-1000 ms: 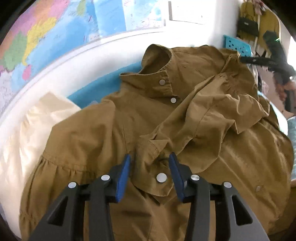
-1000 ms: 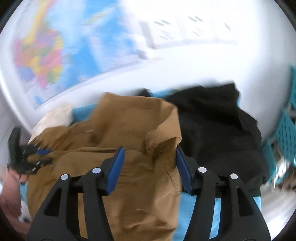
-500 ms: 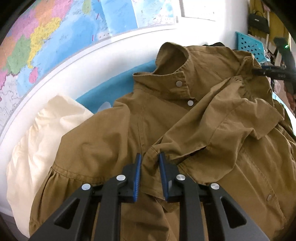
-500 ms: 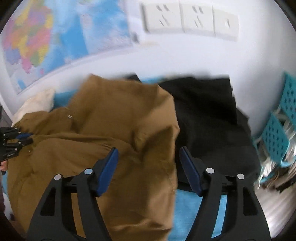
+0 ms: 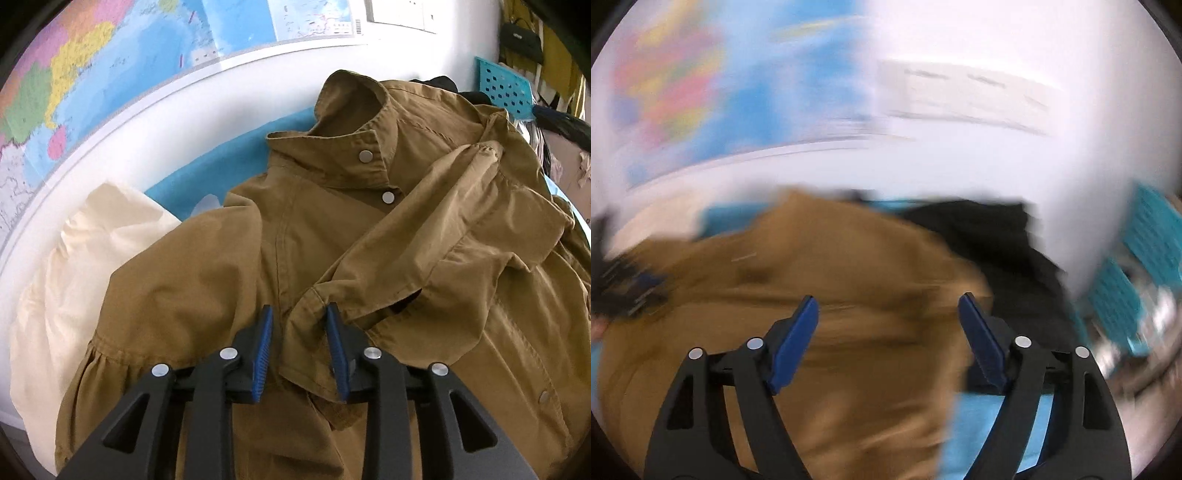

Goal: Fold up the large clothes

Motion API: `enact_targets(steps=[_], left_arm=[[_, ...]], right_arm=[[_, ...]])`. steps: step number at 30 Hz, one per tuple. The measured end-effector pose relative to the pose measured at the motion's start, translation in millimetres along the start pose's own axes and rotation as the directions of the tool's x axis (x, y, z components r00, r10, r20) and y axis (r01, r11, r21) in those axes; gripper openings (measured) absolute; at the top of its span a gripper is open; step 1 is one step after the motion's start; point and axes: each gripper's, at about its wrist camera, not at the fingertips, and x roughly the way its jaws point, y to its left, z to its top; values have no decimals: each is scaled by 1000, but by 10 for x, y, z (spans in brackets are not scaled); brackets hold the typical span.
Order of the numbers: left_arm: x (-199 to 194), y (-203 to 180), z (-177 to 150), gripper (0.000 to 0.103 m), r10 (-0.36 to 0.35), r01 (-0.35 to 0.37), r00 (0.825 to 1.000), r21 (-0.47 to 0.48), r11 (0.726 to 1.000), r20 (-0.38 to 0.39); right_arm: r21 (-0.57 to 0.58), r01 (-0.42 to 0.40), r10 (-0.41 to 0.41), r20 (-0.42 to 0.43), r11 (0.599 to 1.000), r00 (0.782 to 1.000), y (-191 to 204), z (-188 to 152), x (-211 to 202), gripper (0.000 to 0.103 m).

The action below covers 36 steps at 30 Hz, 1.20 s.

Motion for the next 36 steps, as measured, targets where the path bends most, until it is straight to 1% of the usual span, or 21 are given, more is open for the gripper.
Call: enact_targets(steps=[2,3,4,6,8,9,10,12,14,16,17,18,19,21,22,23,26,28,31,33,36], left_arm=[[17,0,10,29,1,-1,1000,-4,1000,-4],[17,-9,13,29,3,-3,1000,-3,1000,-5],[7,-16,10,29,6,-6,1000,-1,1000,-4],[-13,-22,7,29,6,-6,1000,-2,1000,-3],[-34,-14,7,29,0,0,1000,-10,1000,-3],[-37,-4,11,29,-1,1,1000,-9,1000,-3],[-45,-3,3,29,6,-6,1000,-7,1000,-4],[-50,27,-17,33,2,-2,1000,-14,1000,-13],[-53,45,-39,45,-24,24,1000,-28,999,-17],[-71,16,-61,49,-21,21,1000,-13,1000,-9],[-83,7,-68,53,-22,22,1000,-16,1000,-8],[-101,7,-72,56,-21,21,1000,-24,999,-8],[-148,31,-76,61,-11,11,1000,-42,999,1],[-275,97,-104,65,-42,44,999,-78,996,30],[-359,136,-123,71,-32,37,998,-90,995,54],[-441,168,-141,76,-10,18,997,-96,995,75],[-722,280,-241,78,19,-2,990,-120,993,143],[-860,348,-323,79,45,-20,985,-148,989,167],[-1010,476,-506,81,73,-34,981,-212,977,180],[-1083,559,-705,81,74,-24,981,-266,964,179],[-1158,666,-1034,81,66,-2,980,-320,947,190]], right_arm=[[-127,-140,137,-29,982,990,389,-61,19,71],[-205,-208,197,-76,956,978,658,-130,91,64],[-257,-226,205,-106,940,973,840,-179,160,56],[-375,-242,195,-158,895,968,1192,-319,372,48],[-389,-273,204,-211,880,956,1351,-373,602,18],[-373,-317,232,-256,872,939,1396,-400,715,4],[-370,-327,240,-263,869,935,1420,-431,729,3],[-389,-356,262,-273,849,925,1445,-502,673,3],[-414,-383,264,-316,825,911,1451,-639,618,3],[-396,-374,234,-358,839,904,1399,-735,684,6],[-371,-383,236,-385,846,892,1375,-759,728,9],[-356,-397,247,-398,846,883,1359,-762,731,14],[-349,-406,256,-403,845,879,1350,-748,716,33],[-321,-429,301,-377,845,876,1301,-664,620,55],[-305,-438,333,-339,846,880,1267,-597,528,51],[-275,-458,369,-318,845,873,1233,-525,463,50],[-194,-506,457,-248,840,854,1225,-306,400,42],[-185,-498,458,-224,847,861,1339,-220,496,41],[-199,-508,460,-246,838,853,1573,-189,771,40],[-220,-515,448,-293,828,845,1796,-195,1020,38],[-208,-485,387,-380,849,840,2006,-299,1358,40]])
